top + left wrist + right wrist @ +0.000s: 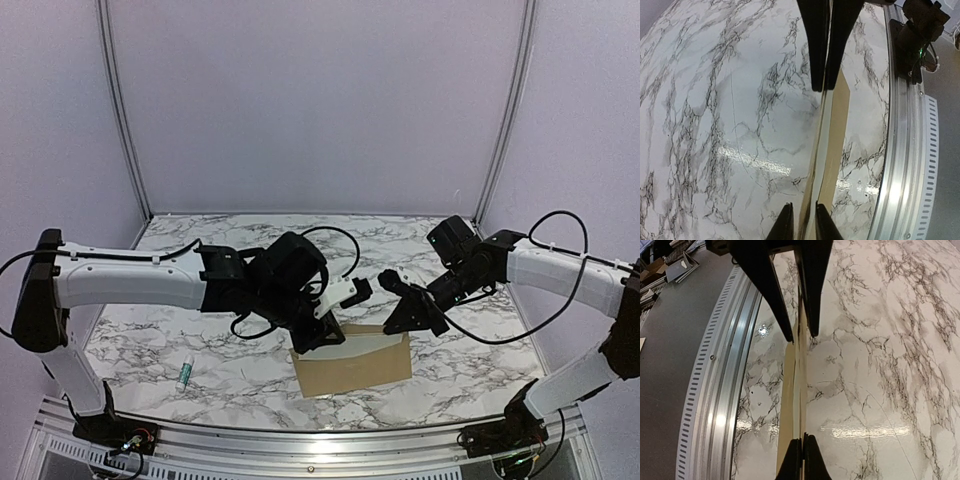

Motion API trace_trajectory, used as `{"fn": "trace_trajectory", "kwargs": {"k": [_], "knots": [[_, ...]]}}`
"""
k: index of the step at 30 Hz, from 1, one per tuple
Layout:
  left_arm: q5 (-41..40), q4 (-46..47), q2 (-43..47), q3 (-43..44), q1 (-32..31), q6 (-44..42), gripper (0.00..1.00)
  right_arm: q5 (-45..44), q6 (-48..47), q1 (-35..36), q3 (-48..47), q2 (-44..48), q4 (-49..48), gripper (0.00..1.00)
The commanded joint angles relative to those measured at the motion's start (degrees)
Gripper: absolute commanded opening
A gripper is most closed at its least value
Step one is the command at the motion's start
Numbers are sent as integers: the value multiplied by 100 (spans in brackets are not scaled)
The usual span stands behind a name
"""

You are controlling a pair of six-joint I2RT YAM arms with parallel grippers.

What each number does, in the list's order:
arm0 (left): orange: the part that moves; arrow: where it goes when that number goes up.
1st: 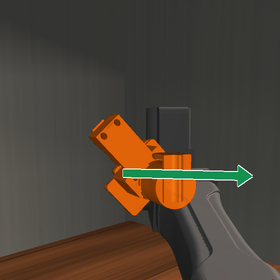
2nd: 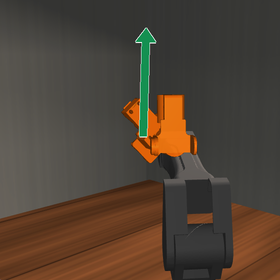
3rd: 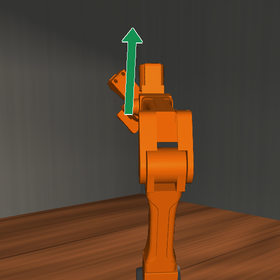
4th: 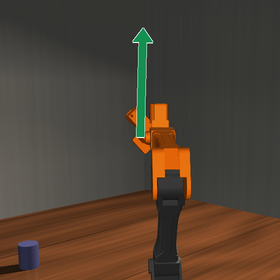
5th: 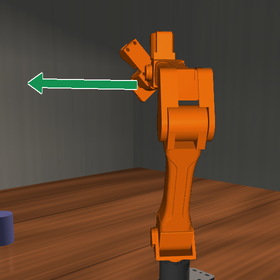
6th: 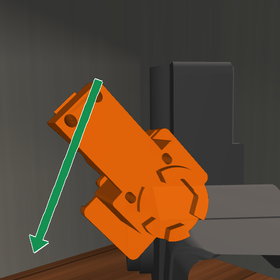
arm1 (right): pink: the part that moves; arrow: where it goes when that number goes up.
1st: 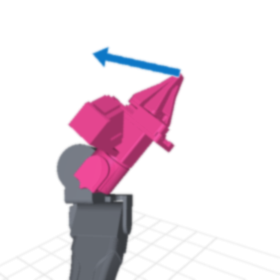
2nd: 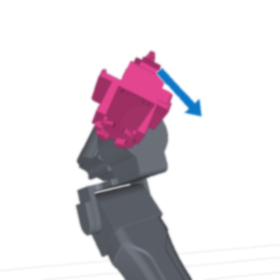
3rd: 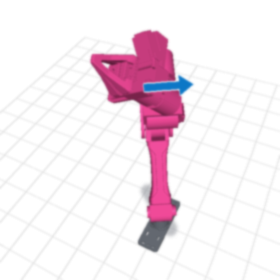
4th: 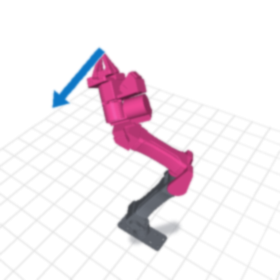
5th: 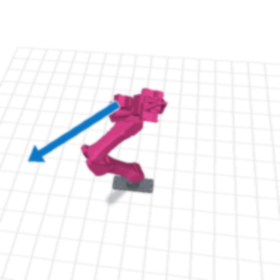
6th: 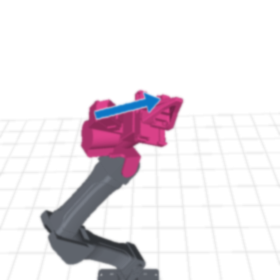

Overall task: Place the letter into the envelope and seal it
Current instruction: Pass from the left arm to the right, then pick up the 1/4-folded letter from the envelope.

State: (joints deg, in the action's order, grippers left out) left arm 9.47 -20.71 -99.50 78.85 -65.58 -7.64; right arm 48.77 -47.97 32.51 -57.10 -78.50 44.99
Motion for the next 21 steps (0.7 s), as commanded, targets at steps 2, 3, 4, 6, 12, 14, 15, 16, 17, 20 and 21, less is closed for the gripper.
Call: {"fn": "trace_trajectory", "kwargs": {"k": [2, 3, 4, 6, 12, 14, 15, 16, 17, 20, 21], "knots": [[318, 342, 195, -502, 148, 526, 15, 137, -176, 52, 38, 77, 106, 0], [401, 388, 231, -567, 181, 589, 14, 122, -184, 49, 55, 94, 99, 0], [503, 430, 268, -626, 225, 649, 13, 103, -191, 55, 71, 102, 90, 0], [746, 504, 344, -726, 276, 717, 13, 60, -206, 62, 91, 115, 89, 0], [833, 670, 587, -1011, 296, 898, 17, 36, -152, 59, 146, 150, 54, 0], [737, 718, 723, -1113, 292, 904, 17, 29, -129, 61, 170, 142, 43, 0], [688, 725, 789, -1157, 298, 905, 17, 23, -132, 61, 180, 146, 45, 0], [660, 725, 857, -1204, 296, 892, 17, 12, -123, 61, 189, 147, 45, 0], [653, 722, 912, -1246, 300, 888, 16, 10, -122, 58, 195, 150, 45, 0], [779, 714, 1015, -1358, 317, 908, 14, 1, -91, 55, 192, 177, 23, 0], [816, 709, 1032, -1386, 322, 927, 13, -2, -79, 61, 199, 185, 19, 0]]}}
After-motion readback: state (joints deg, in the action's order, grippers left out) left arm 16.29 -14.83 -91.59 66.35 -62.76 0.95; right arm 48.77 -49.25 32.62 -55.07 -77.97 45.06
